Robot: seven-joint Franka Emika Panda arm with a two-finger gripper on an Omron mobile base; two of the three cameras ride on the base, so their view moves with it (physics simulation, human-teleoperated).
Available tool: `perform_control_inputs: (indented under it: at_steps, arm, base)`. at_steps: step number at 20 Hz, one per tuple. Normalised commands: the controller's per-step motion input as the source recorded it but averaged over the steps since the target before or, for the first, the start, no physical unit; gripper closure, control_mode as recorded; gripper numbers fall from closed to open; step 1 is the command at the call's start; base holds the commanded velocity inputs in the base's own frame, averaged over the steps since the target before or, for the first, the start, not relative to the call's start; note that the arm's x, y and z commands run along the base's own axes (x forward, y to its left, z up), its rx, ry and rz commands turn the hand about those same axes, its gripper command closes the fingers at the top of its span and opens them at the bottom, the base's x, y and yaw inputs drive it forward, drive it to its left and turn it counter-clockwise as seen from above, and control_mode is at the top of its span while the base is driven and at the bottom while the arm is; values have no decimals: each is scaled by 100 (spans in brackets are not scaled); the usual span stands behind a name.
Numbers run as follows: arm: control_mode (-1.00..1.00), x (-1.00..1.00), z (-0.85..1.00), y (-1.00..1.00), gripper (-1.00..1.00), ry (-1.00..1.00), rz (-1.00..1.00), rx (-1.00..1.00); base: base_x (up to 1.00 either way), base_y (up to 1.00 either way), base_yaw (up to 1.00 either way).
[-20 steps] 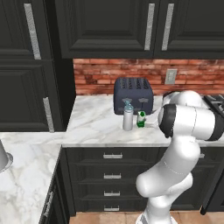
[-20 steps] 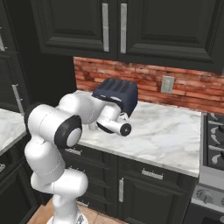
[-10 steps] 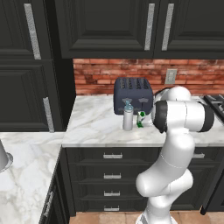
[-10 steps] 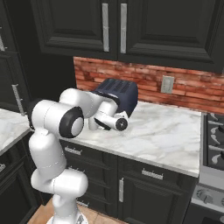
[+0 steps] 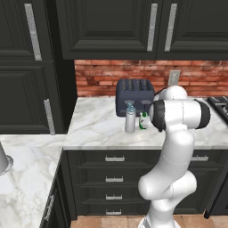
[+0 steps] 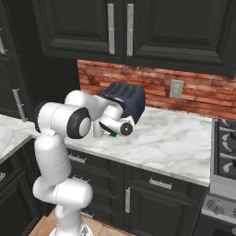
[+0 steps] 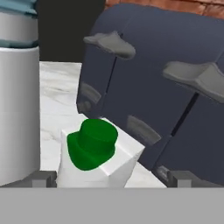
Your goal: Move the drinks to the dining counter.
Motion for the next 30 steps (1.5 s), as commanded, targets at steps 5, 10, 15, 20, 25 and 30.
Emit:
perform_control_inputs:
  at_steps: [5,10,15,20,25,30]
  arm:
    - [-100,21,-10,0,-100,3,0,0]
    - [-100,13,-9,0,-100,4,0,0]
    - [-100,0,0,0,-100,0,0,6]
    - [-100,0,0,0,-100,0,0,11]
    - [-100,7,0,2,-100,0,0,15]
    - [-100,21,0,16,-100,3,0,12]
  base:
    - [0,0,0]
    - [0,0,0]
    - [0,0,0]
    - [0,0,0]
    - [0,0,0]
    - [0,0,0]
